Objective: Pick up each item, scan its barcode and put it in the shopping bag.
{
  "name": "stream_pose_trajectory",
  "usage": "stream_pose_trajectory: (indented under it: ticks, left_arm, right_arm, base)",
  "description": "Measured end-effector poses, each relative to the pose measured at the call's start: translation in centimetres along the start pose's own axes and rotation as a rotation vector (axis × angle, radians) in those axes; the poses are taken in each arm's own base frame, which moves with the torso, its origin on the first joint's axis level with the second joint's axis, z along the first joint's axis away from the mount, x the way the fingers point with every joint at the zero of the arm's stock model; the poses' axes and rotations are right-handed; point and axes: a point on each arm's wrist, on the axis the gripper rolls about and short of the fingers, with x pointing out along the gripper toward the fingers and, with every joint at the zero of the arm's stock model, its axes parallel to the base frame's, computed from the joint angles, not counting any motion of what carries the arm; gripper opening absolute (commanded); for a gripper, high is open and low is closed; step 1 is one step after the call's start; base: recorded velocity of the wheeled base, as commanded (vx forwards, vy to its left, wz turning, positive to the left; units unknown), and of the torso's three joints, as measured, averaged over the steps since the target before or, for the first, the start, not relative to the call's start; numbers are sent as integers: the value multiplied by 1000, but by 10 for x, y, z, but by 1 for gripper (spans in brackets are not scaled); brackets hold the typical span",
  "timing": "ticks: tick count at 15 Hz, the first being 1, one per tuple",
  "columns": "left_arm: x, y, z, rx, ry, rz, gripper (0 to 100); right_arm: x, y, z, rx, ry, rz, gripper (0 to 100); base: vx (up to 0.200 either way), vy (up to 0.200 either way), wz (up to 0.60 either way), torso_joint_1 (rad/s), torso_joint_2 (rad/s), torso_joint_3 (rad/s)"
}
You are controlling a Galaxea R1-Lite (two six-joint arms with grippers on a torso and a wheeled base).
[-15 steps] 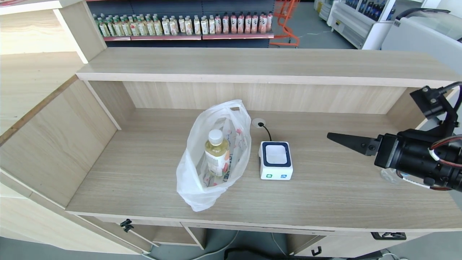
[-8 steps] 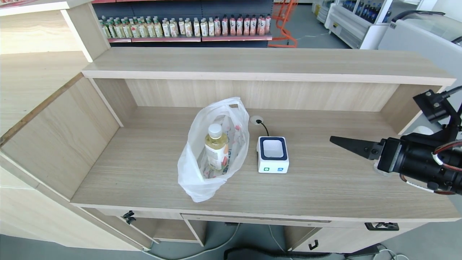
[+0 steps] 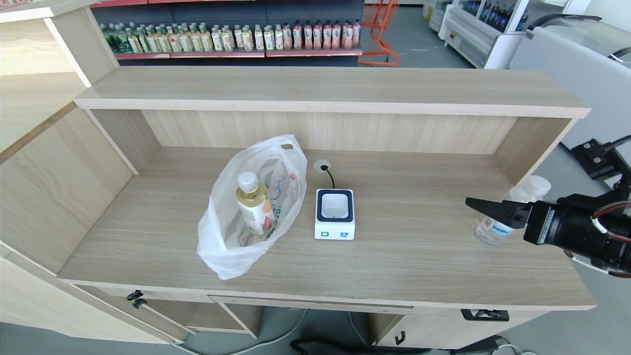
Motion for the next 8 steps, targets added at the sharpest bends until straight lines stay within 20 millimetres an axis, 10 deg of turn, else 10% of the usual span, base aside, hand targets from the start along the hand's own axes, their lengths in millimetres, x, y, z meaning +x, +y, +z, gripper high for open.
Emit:
stream_pose_trajectory:
  ticks: [4,8]
  left_arm:
    - [0,0,0,0,0,0,100]
    - [0,0,0,-3,0,2,100]
  right_arm:
    - [0,-16,-5,-27,8,-152,100]
    - [-2,-27,-12,-78,74,-213,100]
  base:
    - [0,-200,0,1,-1,4]
    - [0,0,0,0,0,0]
